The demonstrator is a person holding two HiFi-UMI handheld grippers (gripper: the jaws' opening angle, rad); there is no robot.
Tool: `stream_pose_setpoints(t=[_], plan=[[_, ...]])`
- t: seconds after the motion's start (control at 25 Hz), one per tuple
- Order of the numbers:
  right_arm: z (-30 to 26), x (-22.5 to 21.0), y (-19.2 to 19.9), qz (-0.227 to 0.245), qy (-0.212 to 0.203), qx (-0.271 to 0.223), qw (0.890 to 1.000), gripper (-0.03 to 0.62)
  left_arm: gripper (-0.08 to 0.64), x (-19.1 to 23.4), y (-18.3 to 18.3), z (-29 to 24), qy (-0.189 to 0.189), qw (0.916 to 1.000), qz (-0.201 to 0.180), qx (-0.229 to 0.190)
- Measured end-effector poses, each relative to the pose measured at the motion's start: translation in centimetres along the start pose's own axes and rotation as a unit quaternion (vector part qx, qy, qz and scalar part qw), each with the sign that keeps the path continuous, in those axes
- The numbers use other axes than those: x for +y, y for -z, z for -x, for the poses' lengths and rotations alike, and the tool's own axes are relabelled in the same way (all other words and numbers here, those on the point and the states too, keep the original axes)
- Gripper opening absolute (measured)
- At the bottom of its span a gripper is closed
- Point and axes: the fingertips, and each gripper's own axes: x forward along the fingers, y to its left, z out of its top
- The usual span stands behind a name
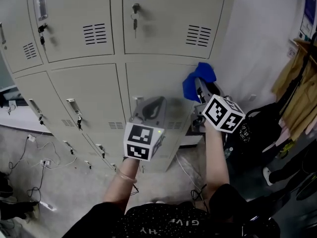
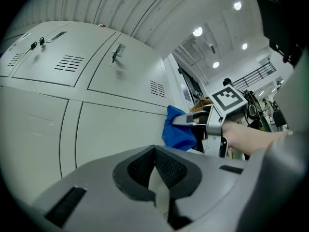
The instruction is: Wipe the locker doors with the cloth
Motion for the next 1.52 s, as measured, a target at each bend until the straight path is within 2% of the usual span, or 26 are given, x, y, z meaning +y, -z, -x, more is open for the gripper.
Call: stream_pose_setpoints(t=[0.24,0.48,0.72,0.92,1.28,1.4,1.52], plan=[[0.3,-0.7,-0.3,0.002,0.007,-0.004,1.000,0.101,0.006,0.4,0.4,0.6,-0.008,1.0000,-0.002,0.004],[0.8,-0.2,0.1,-0.004,0.016,-0.006,1.000,0.101,0.006,2.0,1.4,1.7,-0.034,0.9994,0.009,0.006],[0.7,8.1,4.1,0.013,-0.089,0.030,0.995,0.101,0.006,5.2,3.0,4.8,-0.092,0.9955,0.022,0.010],[-1.0,13.1,8.5,0.022,-0.146,0.076,0.986,0.101,0.006,7.9,4.6,8.1,-0.142,0.9891,0.031,0.027],[-3.8,18.0,12.2,0.002,-0.197,0.109,0.974,0.101,0.006,12.8,5.4,13.9,-0.224,0.9731,0.044,0.032],[-4.6,18.6,12.8,0.012,-0.199,0.113,0.973,0.101,0.006,13.6,5.6,14.8,-0.237,0.9699,0.044,0.034],[-5.6,18.7,13.2,0.024,-0.193,0.114,0.974,0.101,0.006,13.7,5.5,14.7,-0.237,0.9700,0.041,0.035]])
